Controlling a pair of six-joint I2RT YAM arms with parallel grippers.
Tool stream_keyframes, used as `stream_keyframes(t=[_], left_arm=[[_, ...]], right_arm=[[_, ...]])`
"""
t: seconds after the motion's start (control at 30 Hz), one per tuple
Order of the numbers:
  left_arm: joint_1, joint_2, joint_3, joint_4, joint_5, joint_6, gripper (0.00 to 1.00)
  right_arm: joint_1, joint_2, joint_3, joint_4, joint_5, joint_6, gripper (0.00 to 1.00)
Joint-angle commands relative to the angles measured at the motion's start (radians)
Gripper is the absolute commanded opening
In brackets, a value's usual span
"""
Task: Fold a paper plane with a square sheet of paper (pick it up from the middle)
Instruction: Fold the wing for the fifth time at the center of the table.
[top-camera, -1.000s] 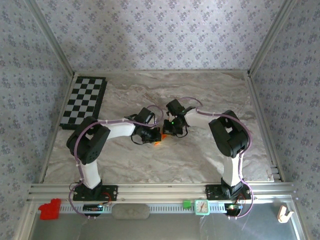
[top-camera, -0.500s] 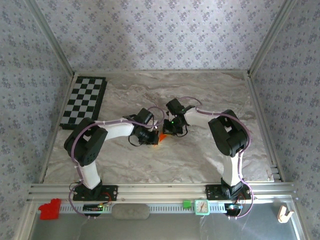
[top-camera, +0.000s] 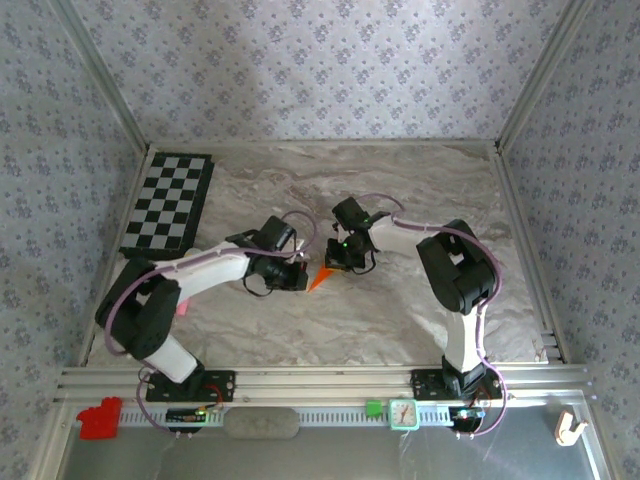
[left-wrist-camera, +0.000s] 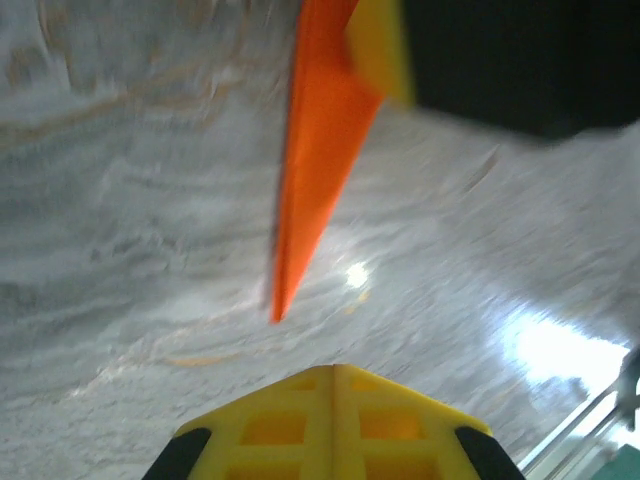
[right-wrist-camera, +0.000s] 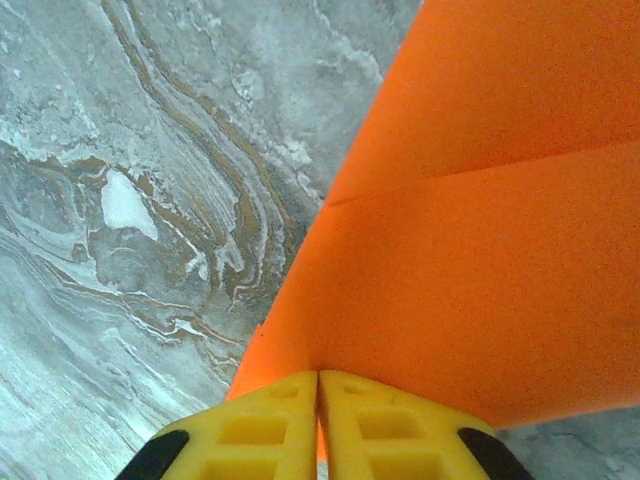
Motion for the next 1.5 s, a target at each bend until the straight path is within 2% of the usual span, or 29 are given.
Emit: stream_keyframes(t=[0.0,0.13,0.57,0.87,1.1,1.47], left_arm=[[0.015,-0.023,-0.050,0.175,-0.016,-0.130,0.03],[0.016,0.028,-0.090,0.304,0.012,-0.223,0.03],[0.007,0.172,-0.068,0.377,0.066,-0.270,0.02],[0.001,0.226,-0.051,0.280,0.028,-0.276,0.00],[-0.010,0.241,-0.033,0.198,0.007,-0.269,0.00],[-0.012,0.249,-0.026,0.182,0.003,-0.273,0.00]], right_arm=[[0.043,0.015,-0.050,-0.025,0.012,0.066,0.11],[0.054,-0.017,-0.052,0.006,-0.011,0.092,0.11],[0.029,-0.036,-0.048,0.011,-0.030,0.073,0.11],[0.009,-0.071,-0.050,0.026,-0.041,0.049,0.11],[-0.015,-0.114,-0.018,-0.046,0.094,-0.009,0.12],[-0.057,-0.060,0.028,-0.037,0.126,-0.045,0.12]])
